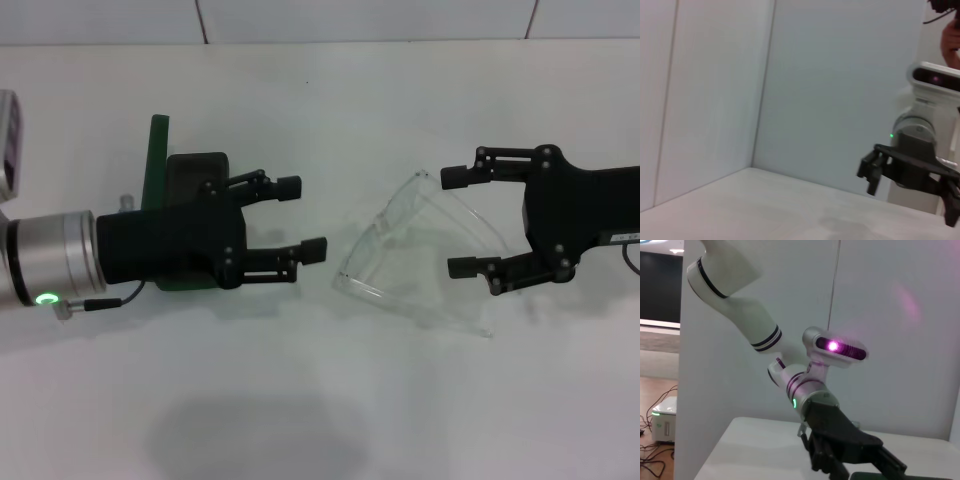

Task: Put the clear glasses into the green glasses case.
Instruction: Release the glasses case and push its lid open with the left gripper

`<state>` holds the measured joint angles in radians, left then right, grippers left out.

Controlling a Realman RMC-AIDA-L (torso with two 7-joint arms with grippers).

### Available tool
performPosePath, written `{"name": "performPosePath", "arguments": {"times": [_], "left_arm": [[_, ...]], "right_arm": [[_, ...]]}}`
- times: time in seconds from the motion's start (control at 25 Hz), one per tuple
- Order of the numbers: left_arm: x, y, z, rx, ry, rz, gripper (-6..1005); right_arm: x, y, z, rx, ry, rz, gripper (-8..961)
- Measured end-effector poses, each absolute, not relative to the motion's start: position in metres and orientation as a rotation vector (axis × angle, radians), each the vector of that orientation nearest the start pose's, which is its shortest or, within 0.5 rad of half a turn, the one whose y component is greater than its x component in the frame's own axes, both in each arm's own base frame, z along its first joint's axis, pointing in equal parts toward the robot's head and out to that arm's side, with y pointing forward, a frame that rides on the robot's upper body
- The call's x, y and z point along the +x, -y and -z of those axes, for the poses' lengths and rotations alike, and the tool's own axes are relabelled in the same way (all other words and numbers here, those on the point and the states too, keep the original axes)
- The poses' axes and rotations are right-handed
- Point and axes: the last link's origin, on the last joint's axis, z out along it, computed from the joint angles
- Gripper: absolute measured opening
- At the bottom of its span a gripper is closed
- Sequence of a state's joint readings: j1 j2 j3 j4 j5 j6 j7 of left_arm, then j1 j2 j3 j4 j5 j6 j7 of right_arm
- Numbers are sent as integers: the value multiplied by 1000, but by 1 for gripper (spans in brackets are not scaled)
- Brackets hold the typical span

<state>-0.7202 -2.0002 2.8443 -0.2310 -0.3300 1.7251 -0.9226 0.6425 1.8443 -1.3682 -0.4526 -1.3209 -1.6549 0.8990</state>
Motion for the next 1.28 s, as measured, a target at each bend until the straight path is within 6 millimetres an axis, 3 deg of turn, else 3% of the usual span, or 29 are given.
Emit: {"name": "performPosePath", "arguments": {"times": [0.6,0.92,1.12,1.28], "left_arm": [[-255,-324,9,-2719,538,992,858],[-259,-362,-47,-2584,814,777,848],[-260,-365,-73,-2497,882,575,842],[-267,-362,-78,-2461,984,548,838]], "right_arm": [[216,-336,-14,-2892,237,-874,832],[216,-336,-14,-2890,237,-873,830],[216,-335,-13,-2890,236,-878,828],[214,-335,-11,-2889,243,-881,826]]}}
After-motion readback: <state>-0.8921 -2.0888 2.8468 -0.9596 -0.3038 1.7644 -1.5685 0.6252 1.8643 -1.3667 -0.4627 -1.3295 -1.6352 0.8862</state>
